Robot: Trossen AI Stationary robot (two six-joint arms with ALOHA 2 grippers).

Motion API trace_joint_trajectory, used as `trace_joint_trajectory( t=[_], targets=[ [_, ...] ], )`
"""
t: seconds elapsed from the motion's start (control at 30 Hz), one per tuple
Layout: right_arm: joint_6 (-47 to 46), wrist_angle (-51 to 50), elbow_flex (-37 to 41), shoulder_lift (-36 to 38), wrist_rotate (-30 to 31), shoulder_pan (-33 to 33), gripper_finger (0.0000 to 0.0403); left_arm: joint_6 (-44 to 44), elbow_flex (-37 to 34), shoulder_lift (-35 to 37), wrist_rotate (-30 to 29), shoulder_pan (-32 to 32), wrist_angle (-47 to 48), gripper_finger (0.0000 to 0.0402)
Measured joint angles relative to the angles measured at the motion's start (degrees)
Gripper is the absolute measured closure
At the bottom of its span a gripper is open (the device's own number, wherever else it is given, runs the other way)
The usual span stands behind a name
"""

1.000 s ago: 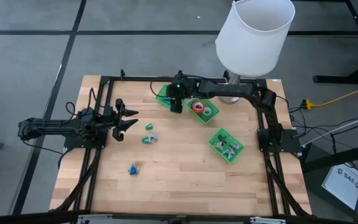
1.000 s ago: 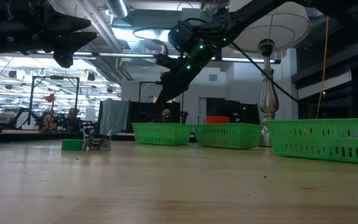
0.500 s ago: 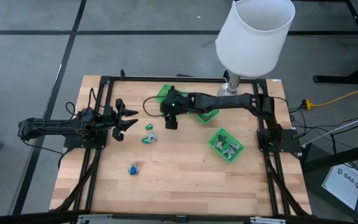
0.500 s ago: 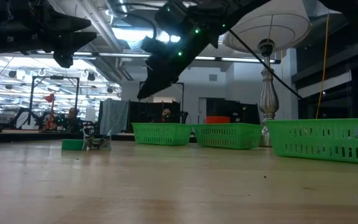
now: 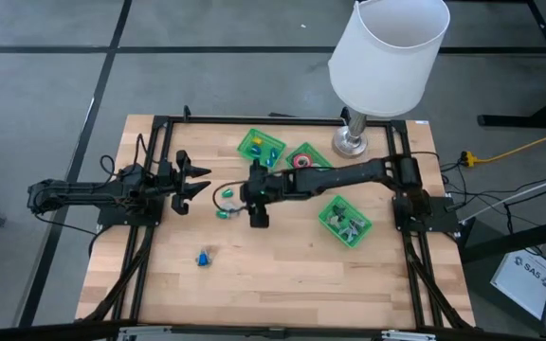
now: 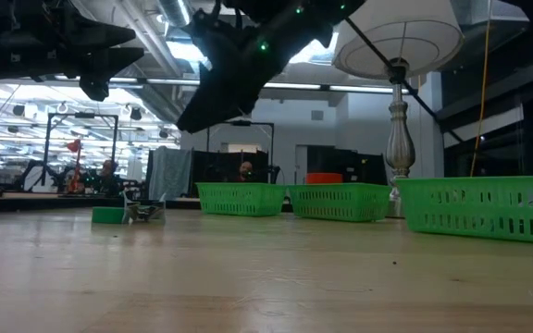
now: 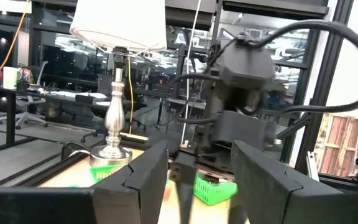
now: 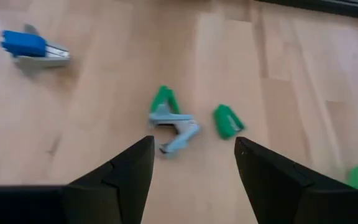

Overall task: Pick and place Stapler, Stapler remover, tape
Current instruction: Put the light blue staple remover into the bottom basket

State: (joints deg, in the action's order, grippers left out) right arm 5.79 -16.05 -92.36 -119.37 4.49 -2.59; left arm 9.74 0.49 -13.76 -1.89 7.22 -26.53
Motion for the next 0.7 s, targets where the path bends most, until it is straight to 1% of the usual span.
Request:
trace_joint_trajectory(
  t=[0.3,0.53,0.7],
  targets=[
    [-6.9,0.0,0.0,-0.1,0.0,-2.7,0.0173,0.0,0.0,0.0,0.0,0.0,0.0,0.0229],
    [-7.4,1.0,0.0,-0.3,0.0,-3.3,0.0173,0.0,0.0,0.0,0.0,0.0,0.0,0.0229],
    [-11.3,-0.6,-1.4,-0.4,0.0,-3.3,0.0173,0.0,0.0,0.0,0.0,0.0,0.0,0.0229]
  ],
)
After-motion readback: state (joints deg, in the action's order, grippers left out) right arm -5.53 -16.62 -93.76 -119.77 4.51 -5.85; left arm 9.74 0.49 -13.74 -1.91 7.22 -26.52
